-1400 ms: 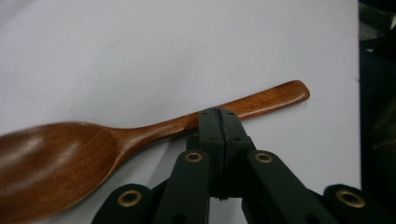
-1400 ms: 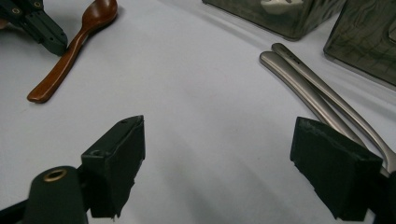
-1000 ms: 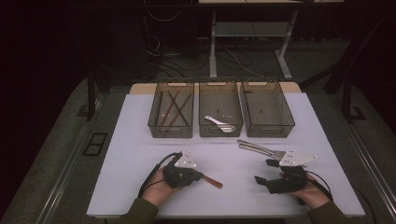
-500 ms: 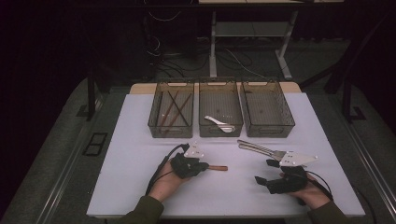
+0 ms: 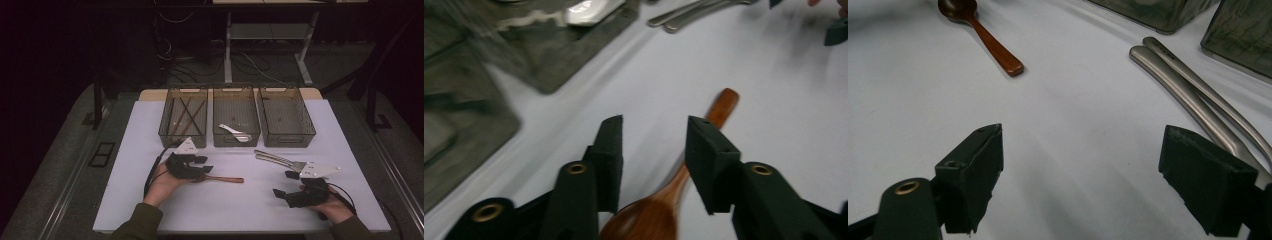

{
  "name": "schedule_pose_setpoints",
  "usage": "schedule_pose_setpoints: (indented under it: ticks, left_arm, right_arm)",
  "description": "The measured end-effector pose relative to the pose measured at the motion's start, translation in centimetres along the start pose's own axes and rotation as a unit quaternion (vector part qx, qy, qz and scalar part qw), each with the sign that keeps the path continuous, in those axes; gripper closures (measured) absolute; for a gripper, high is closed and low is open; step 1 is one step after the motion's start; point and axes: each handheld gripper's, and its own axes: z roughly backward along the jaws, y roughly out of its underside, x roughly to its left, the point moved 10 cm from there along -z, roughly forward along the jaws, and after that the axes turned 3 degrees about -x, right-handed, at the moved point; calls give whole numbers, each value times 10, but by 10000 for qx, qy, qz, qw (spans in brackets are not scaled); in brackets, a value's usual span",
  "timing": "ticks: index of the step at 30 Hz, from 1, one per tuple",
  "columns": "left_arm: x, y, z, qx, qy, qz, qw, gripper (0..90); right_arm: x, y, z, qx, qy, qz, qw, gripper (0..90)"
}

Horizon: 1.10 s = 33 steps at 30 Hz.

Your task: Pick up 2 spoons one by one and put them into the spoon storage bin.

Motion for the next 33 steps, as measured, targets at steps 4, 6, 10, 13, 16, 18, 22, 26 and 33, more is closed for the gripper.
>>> schedule_pose_setpoints:
  ticks: [4,6,10,13,16,18,22,26,33]
  left_arm:
    - [13,10,10,-37,-76,193,9998,428]
    - [17,18,12,20,-52,292,9996,391]
    - [18,29,11,185,-7,326,9993,368]
    - [16,36,8,374,-10,248,9990,367]
    - [14,40,5,500,-26,196,9986,369]
    - [13,41,4,563,-20,126,9983,371]
    - [10,46,2,713,-44,1,9974,386]
    - [7,48,2,776,-47,-89,9969,414]
    - [1,48,3,771,126,-184,9968,538]
  right_arm:
    - [0,0,0,18,16,39,10000,177]
    - [1,0,-1,34,6,46,10000,177]
    - [2,1,-1,43,3,56,10000,177]
    - [1,0,-1,32,7,59,10000,177]
    - [1,0,-1,30,8,59,10000,177]
    - [1,0,-1,30,13,66,10000,177]
    - [1,0,-1,26,15,69,10000,177]
    - [1,0,-1,30,22,70,10000,177]
    - [0,1,-1,43,31,72,10000,177]
